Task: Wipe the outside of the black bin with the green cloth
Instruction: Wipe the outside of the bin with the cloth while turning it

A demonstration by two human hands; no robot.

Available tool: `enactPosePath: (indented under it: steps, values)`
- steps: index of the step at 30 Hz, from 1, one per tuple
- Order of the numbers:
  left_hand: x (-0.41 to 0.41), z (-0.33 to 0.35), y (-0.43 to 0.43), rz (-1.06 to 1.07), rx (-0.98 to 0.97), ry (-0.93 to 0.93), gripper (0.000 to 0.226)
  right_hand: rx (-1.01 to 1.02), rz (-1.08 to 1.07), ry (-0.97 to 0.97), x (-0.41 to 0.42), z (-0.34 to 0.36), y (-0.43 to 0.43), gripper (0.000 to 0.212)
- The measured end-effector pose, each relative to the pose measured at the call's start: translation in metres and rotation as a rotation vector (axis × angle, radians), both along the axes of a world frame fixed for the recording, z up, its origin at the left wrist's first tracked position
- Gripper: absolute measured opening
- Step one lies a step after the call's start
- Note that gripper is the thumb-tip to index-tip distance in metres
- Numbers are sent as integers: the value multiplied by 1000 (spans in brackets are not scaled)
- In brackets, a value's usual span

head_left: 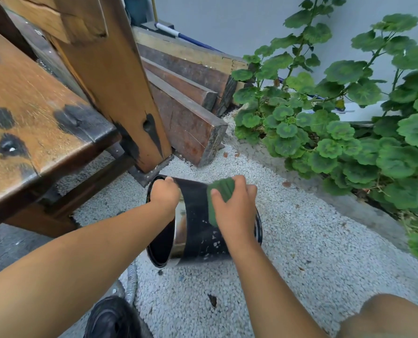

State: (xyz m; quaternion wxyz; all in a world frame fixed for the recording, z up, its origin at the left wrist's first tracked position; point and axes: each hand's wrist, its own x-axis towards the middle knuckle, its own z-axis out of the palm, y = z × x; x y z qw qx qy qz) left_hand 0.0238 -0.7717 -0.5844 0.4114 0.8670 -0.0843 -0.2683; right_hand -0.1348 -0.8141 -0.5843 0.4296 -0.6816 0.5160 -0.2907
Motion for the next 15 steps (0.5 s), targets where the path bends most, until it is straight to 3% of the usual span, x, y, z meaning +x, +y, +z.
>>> enactPosePath:
  steps: [4,8,11,15]
  values:
    - [-8,5,-12,70,-22,43,43,-114,110,56,24,13,34,30]
    - [-9,4,-16,121,-85,113,25,-160,120,213,26,-2,32,36]
    - [-6,6,-14,63,-81,104,36,-213,117,313,16,-21,20,38]
    - [-1,6,-9,-92,-69,34,26,-188,28,417,-13,-57,1,39]
